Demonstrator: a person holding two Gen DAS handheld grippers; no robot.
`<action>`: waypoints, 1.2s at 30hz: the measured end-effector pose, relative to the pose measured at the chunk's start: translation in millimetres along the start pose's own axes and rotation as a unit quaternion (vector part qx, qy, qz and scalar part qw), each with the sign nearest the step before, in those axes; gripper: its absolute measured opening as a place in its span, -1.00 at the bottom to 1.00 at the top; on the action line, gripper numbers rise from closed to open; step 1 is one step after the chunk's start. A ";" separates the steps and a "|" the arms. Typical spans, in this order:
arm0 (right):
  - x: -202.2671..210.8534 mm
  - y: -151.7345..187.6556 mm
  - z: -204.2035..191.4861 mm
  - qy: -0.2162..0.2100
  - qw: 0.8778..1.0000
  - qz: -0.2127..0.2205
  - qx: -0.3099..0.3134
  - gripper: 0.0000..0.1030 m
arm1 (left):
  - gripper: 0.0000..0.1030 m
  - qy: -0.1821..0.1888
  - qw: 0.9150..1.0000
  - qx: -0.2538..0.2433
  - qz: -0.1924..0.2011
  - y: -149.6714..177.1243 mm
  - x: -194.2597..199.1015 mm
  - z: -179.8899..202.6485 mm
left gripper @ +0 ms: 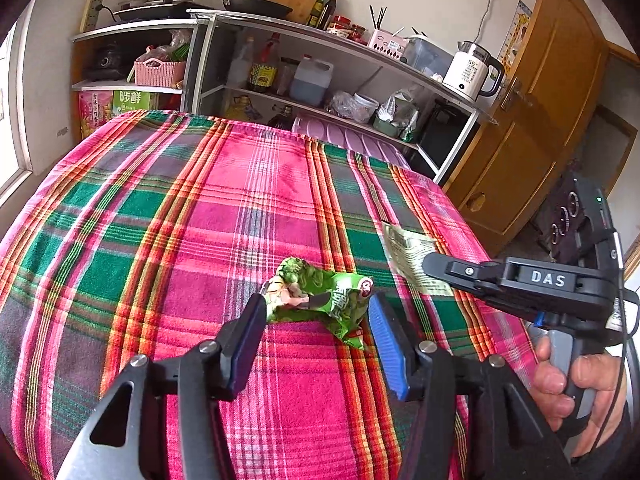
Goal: Collect trash
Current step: 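Grasp the paper label with the right tool while the left tool grasps the green wrapper, then carry the green wrapper and paper label over the white bin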
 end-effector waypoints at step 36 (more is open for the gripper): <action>83.5 40.5 35.8 0.034 0.998 0.046 -0.004 -0.84 | -0.36 -0.016 0.998 -0.055 -0.003 15.8 0.6 59.1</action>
Point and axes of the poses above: each gripper's, at about its wrist camera, not at the fingertips, and x roughly against the way its jaws point, z to its right, y to its underside, the point moved 3 cm from there along -x, roughly the way its jaws point, and after that the axes turned 8 degrees about x, right-handed, at the moved point
